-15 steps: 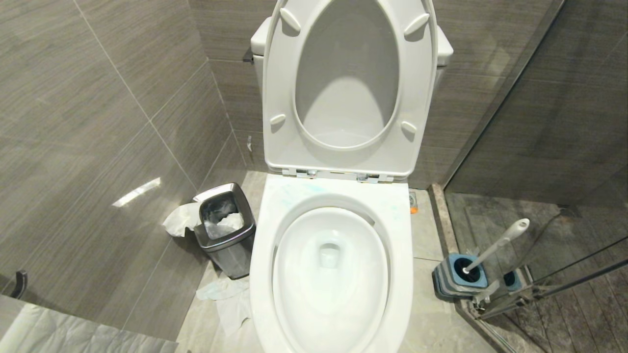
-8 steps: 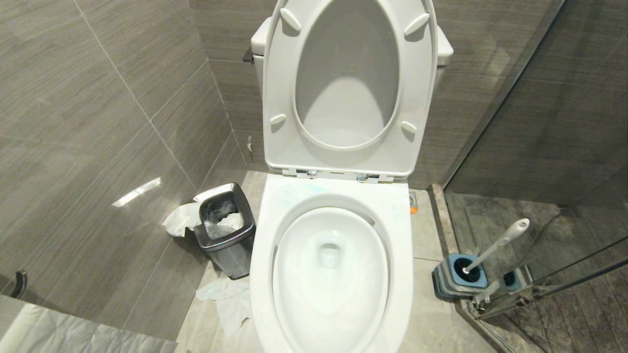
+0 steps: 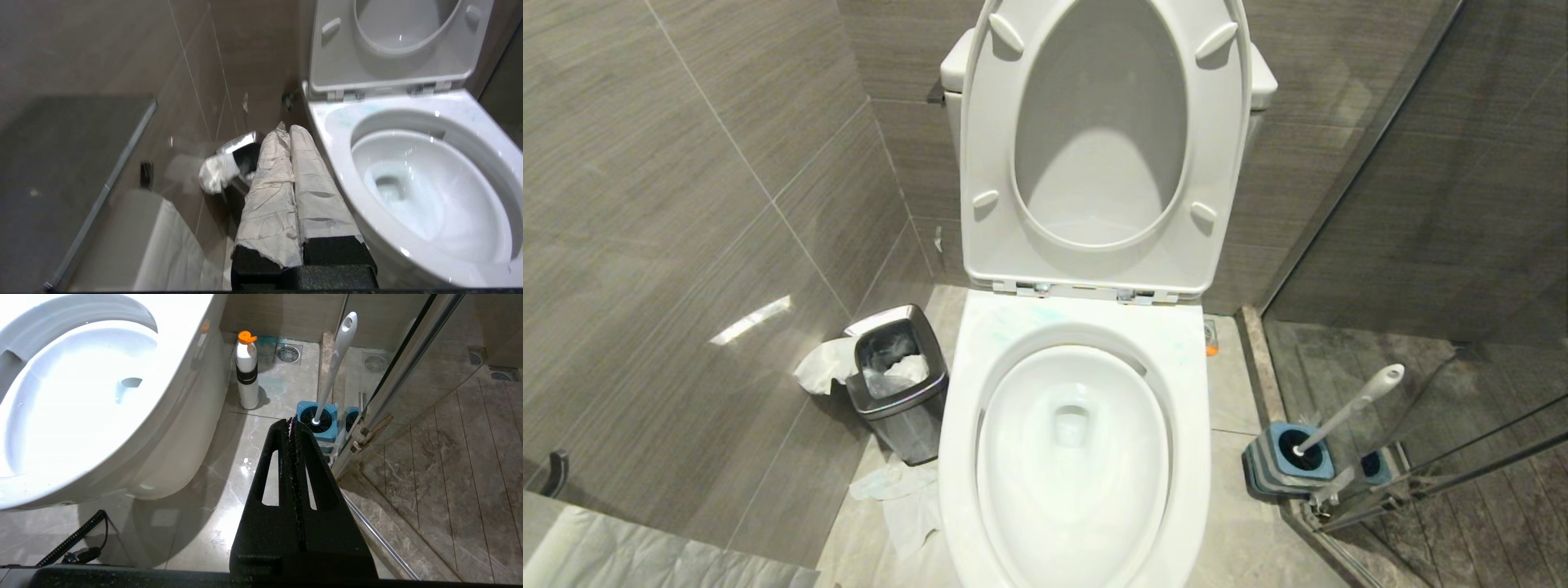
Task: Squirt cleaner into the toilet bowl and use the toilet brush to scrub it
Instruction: Pour in the cleaning agent
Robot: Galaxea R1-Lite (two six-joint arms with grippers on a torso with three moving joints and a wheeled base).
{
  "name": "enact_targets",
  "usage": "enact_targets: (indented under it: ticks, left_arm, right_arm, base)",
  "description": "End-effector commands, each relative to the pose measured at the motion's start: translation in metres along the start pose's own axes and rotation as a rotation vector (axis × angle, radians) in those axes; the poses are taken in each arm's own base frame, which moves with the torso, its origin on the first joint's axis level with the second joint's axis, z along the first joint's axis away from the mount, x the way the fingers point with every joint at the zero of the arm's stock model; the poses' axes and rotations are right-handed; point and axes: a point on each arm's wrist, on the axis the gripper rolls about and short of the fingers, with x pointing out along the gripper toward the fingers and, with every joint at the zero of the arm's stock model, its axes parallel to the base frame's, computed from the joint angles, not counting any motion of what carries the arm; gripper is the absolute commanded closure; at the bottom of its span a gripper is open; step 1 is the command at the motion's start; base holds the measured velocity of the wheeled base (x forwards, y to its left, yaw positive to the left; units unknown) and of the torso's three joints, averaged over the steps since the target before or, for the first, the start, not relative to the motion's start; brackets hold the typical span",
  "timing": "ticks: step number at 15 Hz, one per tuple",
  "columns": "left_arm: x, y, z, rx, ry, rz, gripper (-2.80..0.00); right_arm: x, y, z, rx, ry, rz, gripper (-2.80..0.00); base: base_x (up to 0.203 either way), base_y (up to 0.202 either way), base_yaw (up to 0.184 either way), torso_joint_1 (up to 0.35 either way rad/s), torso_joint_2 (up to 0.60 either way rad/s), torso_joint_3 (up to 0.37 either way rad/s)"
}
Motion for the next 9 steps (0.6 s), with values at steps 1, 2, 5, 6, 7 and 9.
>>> enact_targets:
  ticks: [1, 2, 5, 6, 7, 9]
  left_arm:
    - [0.002, -0.001, -0.02, -0.001, 0.069, -0.008, 0.0]
    - [0.003, -0.002, -0.028, -0.003, 0.095, -0.009, 0.0]
    - [0.002, -0.003, -0.042, 0.01, 0.185, -0.012, 0.0]
    - [0.001, -0.003, -0.047, 0.015, 0.231, -0.003, 0.0]
    - [0.0, -0.003, -0.05, 0.025, 0.268, 0.015, 0.0]
    - [-0.002, -0.004, -0.056, 0.031, 0.33, 0.015, 0.0]
  right_arm:
    - [0.0, 0.0, 0.0, 0.0, 0.001, 0.0, 0.0]
    - [0.0, 0.0, 0.0, 0.0, 0.001, 0.0, 0.0]
    - [0.0, 0.0, 0.0, 0.0, 0.001, 0.0, 0.0]
    - [0.0, 0.0, 0.0, 0.0, 0.001, 0.0, 0.0]
    - [0.0, 0.0, 0.0, 0.0, 0.001, 0.0, 0.0]
    - [0.0, 0.0, 0.0, 0.0, 0.001, 0.0, 0.0]
  base:
    - [0.0, 0.0, 0.0, 0.0, 0.0, 0.0]
    - [0.0, 0.0, 0.0, 0.0, 0.0, 0.0]
    - [0.0, 0.0, 0.0, 0.0, 0.0, 0.0]
    - [0.0, 0.0, 0.0, 0.0, 0.0, 0.0]
    - [0.0, 0.0, 0.0, 0.0, 0.0, 0.0]
    - [0.0, 0.0, 0.0, 0.0, 0.0, 0.0]
